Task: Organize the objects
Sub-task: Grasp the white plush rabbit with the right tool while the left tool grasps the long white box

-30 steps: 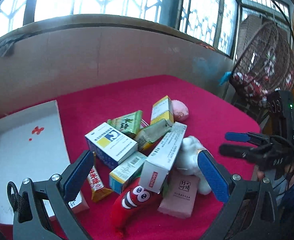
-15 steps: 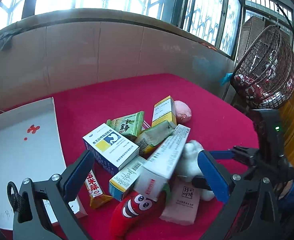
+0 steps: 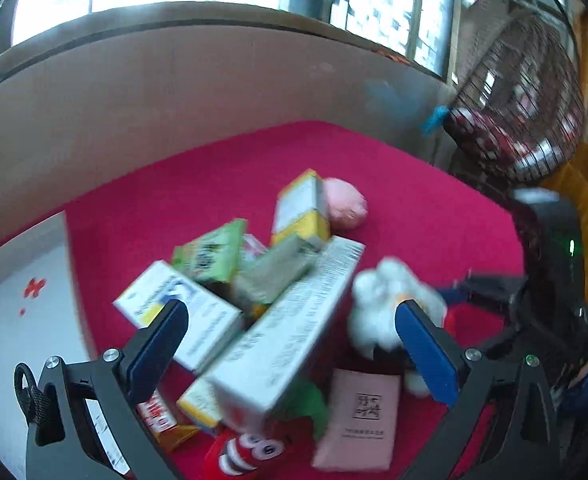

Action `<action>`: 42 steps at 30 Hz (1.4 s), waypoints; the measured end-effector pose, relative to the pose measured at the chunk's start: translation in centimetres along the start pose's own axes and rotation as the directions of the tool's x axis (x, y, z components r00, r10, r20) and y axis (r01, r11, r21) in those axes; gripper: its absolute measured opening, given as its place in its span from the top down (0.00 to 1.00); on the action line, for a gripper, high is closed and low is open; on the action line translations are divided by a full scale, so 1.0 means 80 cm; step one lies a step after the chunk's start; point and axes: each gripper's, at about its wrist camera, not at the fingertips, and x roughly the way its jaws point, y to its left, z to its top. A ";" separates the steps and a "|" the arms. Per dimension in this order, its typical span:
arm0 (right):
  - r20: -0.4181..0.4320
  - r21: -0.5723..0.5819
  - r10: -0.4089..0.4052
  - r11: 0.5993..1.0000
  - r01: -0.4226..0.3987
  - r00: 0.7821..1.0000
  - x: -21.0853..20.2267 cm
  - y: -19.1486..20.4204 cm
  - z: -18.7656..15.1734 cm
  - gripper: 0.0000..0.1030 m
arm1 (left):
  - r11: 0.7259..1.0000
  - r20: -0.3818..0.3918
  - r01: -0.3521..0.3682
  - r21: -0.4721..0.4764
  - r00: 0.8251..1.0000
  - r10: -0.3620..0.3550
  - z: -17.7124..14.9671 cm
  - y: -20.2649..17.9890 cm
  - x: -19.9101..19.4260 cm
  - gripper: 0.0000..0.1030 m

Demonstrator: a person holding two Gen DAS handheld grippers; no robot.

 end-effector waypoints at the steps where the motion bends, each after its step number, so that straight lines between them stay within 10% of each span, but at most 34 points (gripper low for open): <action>1: 0.007 0.017 -0.020 1.000 0.019 1.000 -0.005 -0.010 0.000 0.20 | 1.000 -0.016 0.005 0.030 1.000 -0.005 -0.001 -0.007 0.005 0.00; 7: 0.008 0.159 -0.025 0.987 0.024 1.000 -0.018 -0.067 -0.003 0.20 | 0.999 -0.084 0.023 0.049 0.996 -0.019 -0.003 -0.017 0.030 0.00; 26: 0.062 0.084 -0.080 0.994 0.074 0.995 -0.016 -0.055 -0.017 0.19 | 0.993 -0.107 -0.080 0.081 0.990 0.089 -0.012 -0.009 0.035 0.37; 42: 0.073 0.074 -0.079 0.995 0.073 0.994 -0.017 -0.055 -0.018 0.19 | 0.995 -0.107 -0.050 0.087 0.993 0.060 -0.013 0.003 0.028 0.48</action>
